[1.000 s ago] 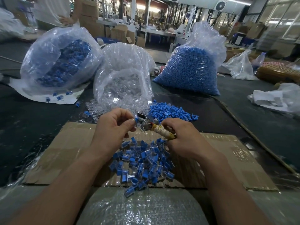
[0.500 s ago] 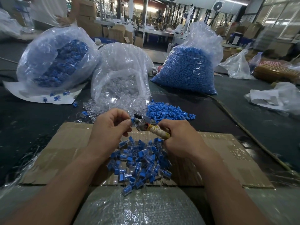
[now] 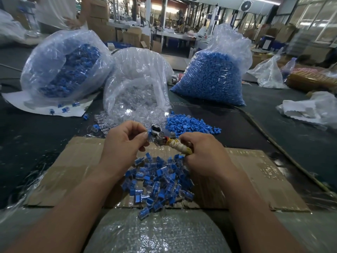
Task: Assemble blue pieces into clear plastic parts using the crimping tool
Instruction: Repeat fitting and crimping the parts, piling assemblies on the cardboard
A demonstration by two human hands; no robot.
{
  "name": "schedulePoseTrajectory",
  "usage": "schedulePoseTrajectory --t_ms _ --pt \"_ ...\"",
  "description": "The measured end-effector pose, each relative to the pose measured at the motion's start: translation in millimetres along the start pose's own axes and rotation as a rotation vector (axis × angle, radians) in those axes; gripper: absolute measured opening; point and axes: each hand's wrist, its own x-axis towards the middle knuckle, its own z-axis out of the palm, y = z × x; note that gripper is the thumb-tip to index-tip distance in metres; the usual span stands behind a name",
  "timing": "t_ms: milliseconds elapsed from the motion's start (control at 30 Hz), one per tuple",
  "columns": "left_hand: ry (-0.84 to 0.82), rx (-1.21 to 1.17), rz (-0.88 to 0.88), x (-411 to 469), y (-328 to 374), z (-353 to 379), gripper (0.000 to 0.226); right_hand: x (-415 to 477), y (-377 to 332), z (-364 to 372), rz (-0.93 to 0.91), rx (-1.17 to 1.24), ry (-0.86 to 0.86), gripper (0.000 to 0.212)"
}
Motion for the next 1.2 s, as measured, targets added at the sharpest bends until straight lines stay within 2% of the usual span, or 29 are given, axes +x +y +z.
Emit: schedulePoseTrajectory --t_ms 100,300,467,700,833,900,1100,1200 --pt "0.011 0.011 0.015 -1 0 1 0.023 0 5 -3 0.021 0.066 -0.021 0.038" --pt "0.003 0.064 0.012 -1 -1 2 0.020 0 12 -7 0.050 0.129 -0.076 0.043" --pt "0.112 -0.050 -0.045 3 -2 -5 0.017 -1 21 -11 0.078 0.118 -0.097 0.036" --pt "-0.245 -0.193 -0.189 -1 4 -7 0.008 0 29 -11 0.153 0.056 -0.105 0.046" --pt "-0.368 -0.150 -0.207 -3 7 -8 0.010 2 30 -9 0.194 0.066 -0.158 0.056" --pt "-0.314 -0.129 -0.210 -3 6 -8 0.012 2 32 -9 0.195 0.097 -0.163 0.057" --pt "0.162 0.080 -0.108 12 -10 -14 0.012 3 39 -8 0.212 0.181 -0.219 0.068" --pt "0.193 0.271 -0.111 20 -15 -16 0.012 3 38 -6 0.218 0.181 -0.218 0.067"
